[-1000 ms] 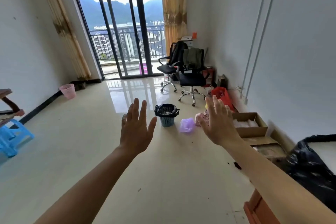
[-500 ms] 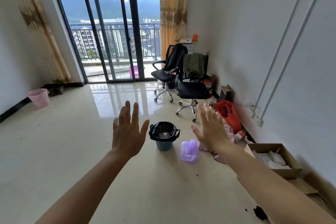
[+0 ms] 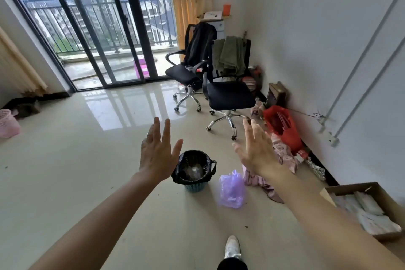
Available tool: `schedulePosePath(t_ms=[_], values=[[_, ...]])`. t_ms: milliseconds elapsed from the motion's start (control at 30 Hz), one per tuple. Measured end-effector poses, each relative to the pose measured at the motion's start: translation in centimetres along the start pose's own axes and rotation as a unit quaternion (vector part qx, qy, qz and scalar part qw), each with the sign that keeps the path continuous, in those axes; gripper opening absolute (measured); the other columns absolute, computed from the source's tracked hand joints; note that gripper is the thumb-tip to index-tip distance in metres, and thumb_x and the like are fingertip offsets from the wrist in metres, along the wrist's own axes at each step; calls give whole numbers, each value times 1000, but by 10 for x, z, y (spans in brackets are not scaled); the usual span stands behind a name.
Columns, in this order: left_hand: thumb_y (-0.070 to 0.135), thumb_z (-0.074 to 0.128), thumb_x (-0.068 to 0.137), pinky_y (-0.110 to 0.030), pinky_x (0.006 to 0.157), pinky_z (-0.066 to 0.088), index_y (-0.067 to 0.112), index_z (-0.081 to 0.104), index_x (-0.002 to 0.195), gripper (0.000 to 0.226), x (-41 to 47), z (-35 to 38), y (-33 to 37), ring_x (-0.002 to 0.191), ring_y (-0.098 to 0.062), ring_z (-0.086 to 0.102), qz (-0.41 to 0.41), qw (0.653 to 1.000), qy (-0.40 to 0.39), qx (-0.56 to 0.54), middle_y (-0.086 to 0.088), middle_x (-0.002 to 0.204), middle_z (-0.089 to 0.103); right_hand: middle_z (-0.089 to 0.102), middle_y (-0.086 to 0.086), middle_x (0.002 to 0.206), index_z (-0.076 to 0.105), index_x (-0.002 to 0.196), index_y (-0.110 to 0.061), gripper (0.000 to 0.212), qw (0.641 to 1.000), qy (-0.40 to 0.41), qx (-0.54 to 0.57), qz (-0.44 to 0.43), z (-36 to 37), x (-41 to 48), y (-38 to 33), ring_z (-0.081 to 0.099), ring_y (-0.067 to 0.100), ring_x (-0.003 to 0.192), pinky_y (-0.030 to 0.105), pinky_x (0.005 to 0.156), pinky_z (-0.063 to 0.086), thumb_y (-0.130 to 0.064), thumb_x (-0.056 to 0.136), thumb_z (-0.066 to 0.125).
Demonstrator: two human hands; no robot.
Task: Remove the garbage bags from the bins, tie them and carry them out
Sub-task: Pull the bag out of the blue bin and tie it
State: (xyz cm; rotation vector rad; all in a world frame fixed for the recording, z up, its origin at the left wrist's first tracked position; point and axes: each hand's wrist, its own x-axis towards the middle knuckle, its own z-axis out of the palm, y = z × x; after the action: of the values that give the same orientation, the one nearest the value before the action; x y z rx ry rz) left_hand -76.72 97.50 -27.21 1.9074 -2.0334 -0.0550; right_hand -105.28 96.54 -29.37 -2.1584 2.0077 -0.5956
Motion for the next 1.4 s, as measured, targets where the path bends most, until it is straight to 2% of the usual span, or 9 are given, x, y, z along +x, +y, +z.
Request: schedulePosePath(t_ms=[233, 433, 567, 733, 867, 1033, 1267, 1333, 1400], values=[[53, 31, 103, -50, 119, 21, 20, 1, 161, 73, 160, 95, -13, 154, -31, 8, -80, 994, -79, 1, -12, 169, -6, 5, 16, 167, -2, 159, -18, 79, 993, -112, 9, 38, 92, 182, 54, 8, 31, 154, 48, 123, 7, -53, 101, 37], [53, 31, 103, -47, 120, 20, 20, 2, 161, 73, 232, 155, -46, 154, -29, 7, -116, 985, -131, -6, -10, 169, -4, 9, 13, 167, 3, 160, -16, 76, 979, -191, 22, 66, 157, 274, 60, 9, 29, 154, 46, 122, 12, -53, 101, 36], [54, 31, 102, -51, 118, 23, 20, 3, 161, 73, 255, 190, -80, 153, -30, 9, -148, 973, -175, -14, -10, 169, -2, 13, 15, 166, 6, 160, -14, 76, 971, -220, 16, 89, 201, 297, 53, 14, 30, 152, 44, 121, 13, -51, 102, 39], [52, 34, 102, -50, 116, 25, 20, 4, 161, 73, 289, 252, -140, 153, -29, 12, -112, 974, -194, -34, -11, 169, 1, 22, 15, 163, 13, 159, -14, 73, 970, -201, 29, 131, 269, 311, 48, 21, 30, 150, 42, 121, 17, -48, 101, 43], [51, 36, 103, -50, 117, 24, 19, 6, 161, 73, 301, 351, -195, 153, -29, 13, -133, 964, -222, -65, -10, 169, 3, 31, 15, 158, 18, 158, -13, 70, 960, -191, 59, 195, 368, 309, 66, 29, 30, 145, 40, 116, 24, -43, 101, 46], [54, 42, 101, -45, 122, 15, 12, 5, 160, 82, 276, 504, -257, 154, -27, 11, -216, 940, -228, -129, -11, 168, 9, 22, 17, 163, 6, 159, -12, 84, 913, -221, 128, 320, 524, 276, 102, 22, 29, 150, 38, 119, 19, -49, 98, 52], [69, 59, 86, -43, 124, 14, 8, 5, 159, 109, 239, 676, -325, 154, -26, 11, -405, 850, -187, -282, -14, 167, 13, 15, 16, 165, 2, 159, -13, 111, 853, -178, 251, 422, 702, 239, 161, 16, 26, 153, 41, 121, 17, -64, 84, 65], [77, 60, 80, -46, 123, 21, 16, 11, 159, 112, 232, 711, -338, 152, -26, 21, -432, 809, -187, -352, -7, 166, 20, 22, 10, 163, 7, 159, -17, 122, 824, -159, 308, 448, 741, 236, 178, 25, 25, 150, 44, 122, 23, -74, 71, 70], [85, 63, 70, -47, 116, 37, 26, 35, 151, 105, 231, 741, -345, 139, -22, 47, -440, 766, -193, -428, 2, 154, 47, 47, 2, 151, 30, 150, -21, 115, 776, -153, 392, 470, 775, 234, 194, 48, 24, 137, 49, 111, 42, -75, 60, 77]])
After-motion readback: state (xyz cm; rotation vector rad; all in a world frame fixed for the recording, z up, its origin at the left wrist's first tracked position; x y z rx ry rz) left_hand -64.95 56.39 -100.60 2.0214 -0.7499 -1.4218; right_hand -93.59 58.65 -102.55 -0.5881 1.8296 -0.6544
